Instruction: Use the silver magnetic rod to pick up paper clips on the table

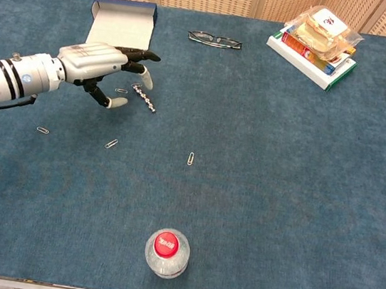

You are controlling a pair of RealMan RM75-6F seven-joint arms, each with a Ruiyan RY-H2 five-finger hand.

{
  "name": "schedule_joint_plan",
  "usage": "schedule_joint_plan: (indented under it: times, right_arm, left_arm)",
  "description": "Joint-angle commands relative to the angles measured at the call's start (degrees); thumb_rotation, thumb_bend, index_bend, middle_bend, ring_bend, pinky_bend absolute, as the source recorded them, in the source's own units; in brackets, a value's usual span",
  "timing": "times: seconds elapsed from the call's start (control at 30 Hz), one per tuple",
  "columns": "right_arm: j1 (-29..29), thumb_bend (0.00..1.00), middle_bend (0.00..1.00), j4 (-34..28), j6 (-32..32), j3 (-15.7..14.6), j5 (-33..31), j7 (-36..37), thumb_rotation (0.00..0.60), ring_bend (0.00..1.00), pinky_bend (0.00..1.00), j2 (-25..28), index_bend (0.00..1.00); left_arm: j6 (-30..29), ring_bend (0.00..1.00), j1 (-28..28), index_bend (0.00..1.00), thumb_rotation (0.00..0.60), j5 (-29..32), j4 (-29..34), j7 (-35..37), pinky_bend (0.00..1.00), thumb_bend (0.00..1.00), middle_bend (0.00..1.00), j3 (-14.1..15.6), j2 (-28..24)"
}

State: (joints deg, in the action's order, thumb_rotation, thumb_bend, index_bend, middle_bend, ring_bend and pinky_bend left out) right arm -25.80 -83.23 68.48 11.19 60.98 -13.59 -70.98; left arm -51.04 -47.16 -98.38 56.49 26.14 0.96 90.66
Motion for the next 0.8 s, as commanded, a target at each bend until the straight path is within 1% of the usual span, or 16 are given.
schedule_joint_plan:
  times: [0.03,0.2,0.43,0.8]
  right_arm:
    - [0.21,0.00,0.08,0.38,-0.20,0.08,0.15,0.40,0.600,0.00,0.06,-0.21,0.22]
    - [0.44,0.00,0.08,1.19,-0.77,0.18,0.30,1.06,0.600,0.00,0.06,-0.60,0.22]
    - [0.62,0.00,0.08,1.99,-1.31,0.41,0.88,1.88,0.600,0.00,0.06,-1.04,0.22]
    - [0.92,0.00,0.08,2.24,-1.61,0.69,1.37,2.14,0.600,0.00,0.06,-1.41,0.22]
  left_arm:
    - [0.72,0.00,-1.01,0.27,0.600,0.91,-1.00,-0.81,0.10,0.39,0.00,-0.25,1.05]
    - [1.27,0.00,-1.94,0.31,0.600,1.62,-2.15,-2.54,0.10,0.39,0.00,-0.13,2.15]
    - [2.46,0.00,-3.08,0.40,0.600,2.91,-2.12,-4.02,0.10,0.39,0.00,0.04,2.59]
    - [4.73,0.00,-4.95,0.41,0.600,4.69,-0.50,-8.15,0.10,0.39,0.00,-0.16,3.19]
